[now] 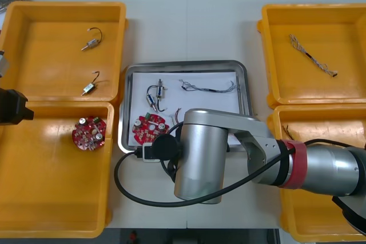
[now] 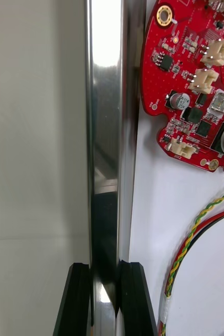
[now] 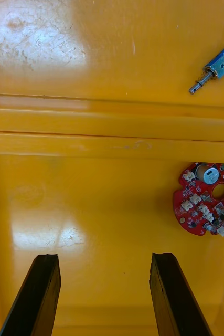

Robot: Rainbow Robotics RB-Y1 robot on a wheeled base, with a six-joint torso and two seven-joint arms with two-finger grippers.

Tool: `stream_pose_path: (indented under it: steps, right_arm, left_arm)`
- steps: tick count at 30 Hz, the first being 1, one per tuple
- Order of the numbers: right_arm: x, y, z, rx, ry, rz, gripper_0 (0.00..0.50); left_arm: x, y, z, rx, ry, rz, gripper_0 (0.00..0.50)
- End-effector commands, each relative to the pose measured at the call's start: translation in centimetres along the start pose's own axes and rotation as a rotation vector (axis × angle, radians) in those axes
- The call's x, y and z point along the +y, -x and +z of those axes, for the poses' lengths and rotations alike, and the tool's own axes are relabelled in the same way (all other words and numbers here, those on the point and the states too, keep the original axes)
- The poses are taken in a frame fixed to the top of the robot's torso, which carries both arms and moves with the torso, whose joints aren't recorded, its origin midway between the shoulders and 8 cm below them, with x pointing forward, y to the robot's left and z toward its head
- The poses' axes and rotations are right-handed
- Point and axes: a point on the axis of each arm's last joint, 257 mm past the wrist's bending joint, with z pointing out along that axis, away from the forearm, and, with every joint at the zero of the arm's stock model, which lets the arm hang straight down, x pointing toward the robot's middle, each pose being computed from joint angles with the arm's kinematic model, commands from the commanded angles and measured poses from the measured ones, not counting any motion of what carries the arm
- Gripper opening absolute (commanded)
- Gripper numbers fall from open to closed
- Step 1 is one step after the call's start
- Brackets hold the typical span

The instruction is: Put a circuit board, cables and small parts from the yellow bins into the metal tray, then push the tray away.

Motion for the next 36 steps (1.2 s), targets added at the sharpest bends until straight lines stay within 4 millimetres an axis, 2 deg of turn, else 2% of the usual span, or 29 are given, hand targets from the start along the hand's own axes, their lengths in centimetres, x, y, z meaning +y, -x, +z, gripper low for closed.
stream_pose_path:
  steps: [1,8,18,23,36]
  right_arm:
    - [-4.1,0.0,-0.5,0.006,-0.079,0.032,0.0]
    - [-7.2,-0.5,-0.3,0.03,-0.12,0.062,0.0]
    - [-11.6,0.9,-0.7,0.029,-0.191,0.055,0.0]
    - [-13.2,1.6,-0.6,0.013,-0.194,0.063,0.0]
    - [-18.8,2.2,-0.7,0.002,-0.278,0.074,0.0]
  left_arm:
    - [0.0,-0.1,-0.3,-0.01,0.023,0.152,0.5]
    - [0.0,-0.1,-0.3,-0.01,0.023,0.152,0.5]
    - [0.0,-0.1,-0.3,-0.01,0.023,0.152,0.5]
    - [0.0,-0.1,-0.3,-0.01,0.023,0.152,0.5]
    - [0.0,-0.1,-0.3,-0.01,0.023,0.152,0.5]
